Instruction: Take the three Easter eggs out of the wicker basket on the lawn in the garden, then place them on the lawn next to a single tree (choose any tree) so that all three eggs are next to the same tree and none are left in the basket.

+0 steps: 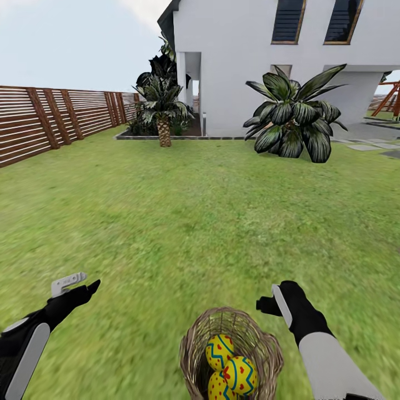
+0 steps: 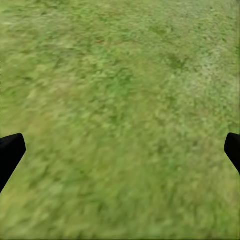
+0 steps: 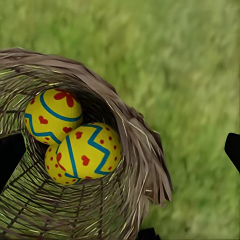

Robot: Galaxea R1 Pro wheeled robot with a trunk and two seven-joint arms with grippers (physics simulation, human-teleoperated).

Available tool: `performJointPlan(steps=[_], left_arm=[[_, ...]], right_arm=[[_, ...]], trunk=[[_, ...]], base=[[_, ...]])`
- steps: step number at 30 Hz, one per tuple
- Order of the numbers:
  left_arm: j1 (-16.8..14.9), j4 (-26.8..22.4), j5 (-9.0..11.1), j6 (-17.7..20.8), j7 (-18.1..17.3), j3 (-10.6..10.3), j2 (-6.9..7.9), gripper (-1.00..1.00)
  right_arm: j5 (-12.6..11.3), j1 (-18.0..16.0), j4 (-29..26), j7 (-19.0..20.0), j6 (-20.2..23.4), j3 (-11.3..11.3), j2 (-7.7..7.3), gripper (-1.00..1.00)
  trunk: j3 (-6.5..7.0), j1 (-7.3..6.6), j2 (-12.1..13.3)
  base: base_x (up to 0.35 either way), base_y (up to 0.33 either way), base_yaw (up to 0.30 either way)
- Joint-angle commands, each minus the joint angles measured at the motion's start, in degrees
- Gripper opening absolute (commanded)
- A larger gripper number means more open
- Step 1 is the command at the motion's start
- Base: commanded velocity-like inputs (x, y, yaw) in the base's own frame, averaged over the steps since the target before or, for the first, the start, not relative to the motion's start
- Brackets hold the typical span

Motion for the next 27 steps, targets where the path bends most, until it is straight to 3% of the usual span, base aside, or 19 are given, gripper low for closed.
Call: performJointPlan(steps=[1,7,17,24,27], left_arm=[[0.0,0.0,0.4,0.3,0.0,0.1,0.00,1.00],[0.0,0.0,0.4,0.2,0.0,0.0,0.00,1.00],[0.0,0.2,0.3,0.1,0.0,0.0,0.00,1.00],[0.0,0.3,0.3,0.1,0.0,0.0,0.00,1.00],[0.0,0.3,0.3,0.1,0.0,0.0,0.00,1.00]], right_arm=[[0.0,-0.5,0.8,-0.2,0.2,-0.2,-0.05,1.00],[0.4,-1.9,5.1,-0.2,0.0,-0.3,-0.45,1.00],[0.5,-2.2,7.5,-1.2,-0.1,-0.5,-1.40,1.00],[0.5,-2.2,9.7,-2.8,-3.1,-0.7,-2.61,1.00],[0.4,-2.2,10.3,-3.3,-3.6,-0.7,-2.86,1.00]], trunk=[[-0.24,0.22,-0.4],[-1.31,1.54,-2.8],[-3.11,3.73,-6.9],[-4.37,5.27,-9.7],[-4.37,5.27,-9.7]], base=[[0.000,0.000,0.000],[0.000,0.000,0.000],[0.000,0.000,0.000],[0.000,0.000,0.000],[0.000,0.000,0.000]])
